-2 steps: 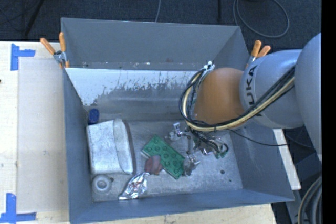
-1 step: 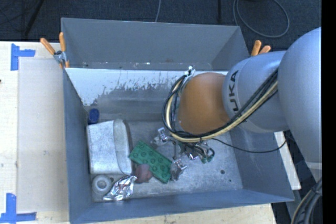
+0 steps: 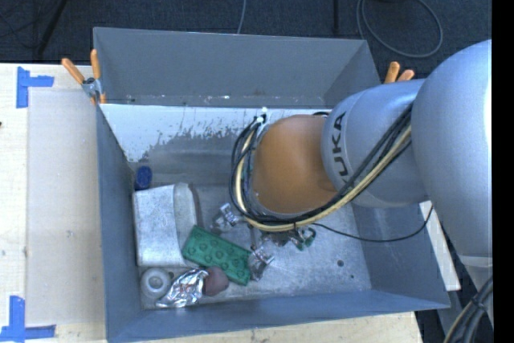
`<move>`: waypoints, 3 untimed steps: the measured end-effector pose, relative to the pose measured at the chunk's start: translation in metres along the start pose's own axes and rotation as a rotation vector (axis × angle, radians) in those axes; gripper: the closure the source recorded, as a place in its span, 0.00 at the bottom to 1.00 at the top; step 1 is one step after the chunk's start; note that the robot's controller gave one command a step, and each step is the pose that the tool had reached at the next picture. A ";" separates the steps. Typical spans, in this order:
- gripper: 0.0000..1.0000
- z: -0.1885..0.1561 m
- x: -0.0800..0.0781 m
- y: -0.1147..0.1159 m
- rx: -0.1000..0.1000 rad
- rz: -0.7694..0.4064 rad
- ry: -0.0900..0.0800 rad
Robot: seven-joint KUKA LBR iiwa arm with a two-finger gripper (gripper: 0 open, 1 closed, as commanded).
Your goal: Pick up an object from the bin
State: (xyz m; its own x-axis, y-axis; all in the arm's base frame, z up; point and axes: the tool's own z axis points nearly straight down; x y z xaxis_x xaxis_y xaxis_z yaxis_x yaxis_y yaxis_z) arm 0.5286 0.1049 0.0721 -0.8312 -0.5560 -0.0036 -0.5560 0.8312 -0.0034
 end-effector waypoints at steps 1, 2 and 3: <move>0.00 -0.001 -0.025 0.050 0.008 -0.167 -0.004; 0.00 -0.012 -0.023 0.080 0.009 -0.797 -0.006; 0.00 0.001 -0.055 0.052 -0.009 -1.001 0.006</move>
Offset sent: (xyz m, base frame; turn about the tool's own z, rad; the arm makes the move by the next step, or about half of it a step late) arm -0.0121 0.0604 -0.0021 -0.1754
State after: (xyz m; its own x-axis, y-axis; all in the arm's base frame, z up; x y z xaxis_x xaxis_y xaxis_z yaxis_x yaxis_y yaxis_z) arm 0.5453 0.1790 0.0710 0.0197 -0.9998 0.0015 -0.9998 -0.0197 0.0053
